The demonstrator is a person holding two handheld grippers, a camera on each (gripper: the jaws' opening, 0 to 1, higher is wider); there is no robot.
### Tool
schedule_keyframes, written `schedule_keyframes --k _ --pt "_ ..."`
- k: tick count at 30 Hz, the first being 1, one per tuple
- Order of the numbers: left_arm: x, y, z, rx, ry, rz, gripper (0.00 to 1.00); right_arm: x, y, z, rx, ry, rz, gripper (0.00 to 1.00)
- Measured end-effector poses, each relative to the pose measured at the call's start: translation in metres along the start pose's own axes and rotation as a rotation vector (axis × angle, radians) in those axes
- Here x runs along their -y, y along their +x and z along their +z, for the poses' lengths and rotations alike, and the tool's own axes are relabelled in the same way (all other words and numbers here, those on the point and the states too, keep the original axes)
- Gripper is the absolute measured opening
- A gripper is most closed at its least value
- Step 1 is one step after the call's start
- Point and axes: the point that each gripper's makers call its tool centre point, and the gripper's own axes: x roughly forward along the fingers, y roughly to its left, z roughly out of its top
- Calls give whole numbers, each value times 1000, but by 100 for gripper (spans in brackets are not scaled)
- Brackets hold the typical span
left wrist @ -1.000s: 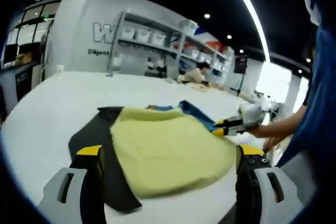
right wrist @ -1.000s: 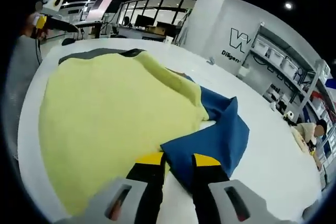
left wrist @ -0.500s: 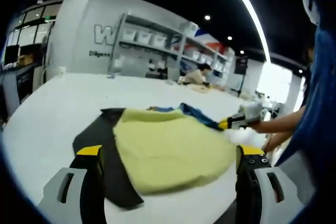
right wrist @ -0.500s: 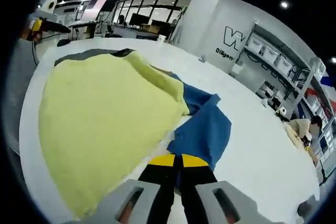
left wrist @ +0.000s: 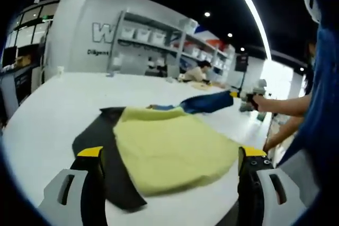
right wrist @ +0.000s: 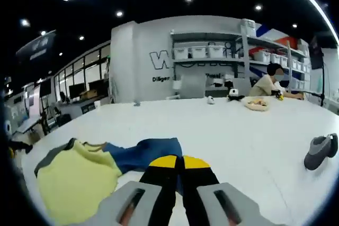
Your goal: Fold the garment on the visible template until the final outline fits inside the template.
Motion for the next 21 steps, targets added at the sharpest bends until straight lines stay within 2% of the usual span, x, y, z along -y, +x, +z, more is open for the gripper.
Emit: schedule_keyframes --k 2,3,4,6,8,10,13,15,17,19,21 --pt "0 0 0 -3 2 0 99 20 5 1 26 118 -59 0" --pt "0 0 -1 -6 3 1 99 29 6 -4 15 166 -91 0" --pt "0 -1 -1 -6 3 2 99 38 9 -11 6 158 -119 0" --pt "0 -2 0 -4 0 5 99 42 10 -15 1 173 -125 0" --pt "-1 -3 0 -2 -5 10 99 52 13 -23 16 281 -154 0" --pt "-4 -5 -2 -15 2 23 99 63 9 -26 19 319 -210 0" --pt "-6 -7 -2 -19 -2 31 99 72 15 -33 46 386 -227 0" --pt "-7 -7 -2 -20 -8 41 99 72 20 -32 55 382 -222 0" --pt "-8 -7 -1 -17 -10 49 99 84 32 -35 65 391 -226 0" --pt "-9 -7 0 -16 -18 57 99 81 35 -29 85 417 -225 0" --pt "-10 -5 0 -20 -25 67 99 86 47 -35 107 449 -246 0"
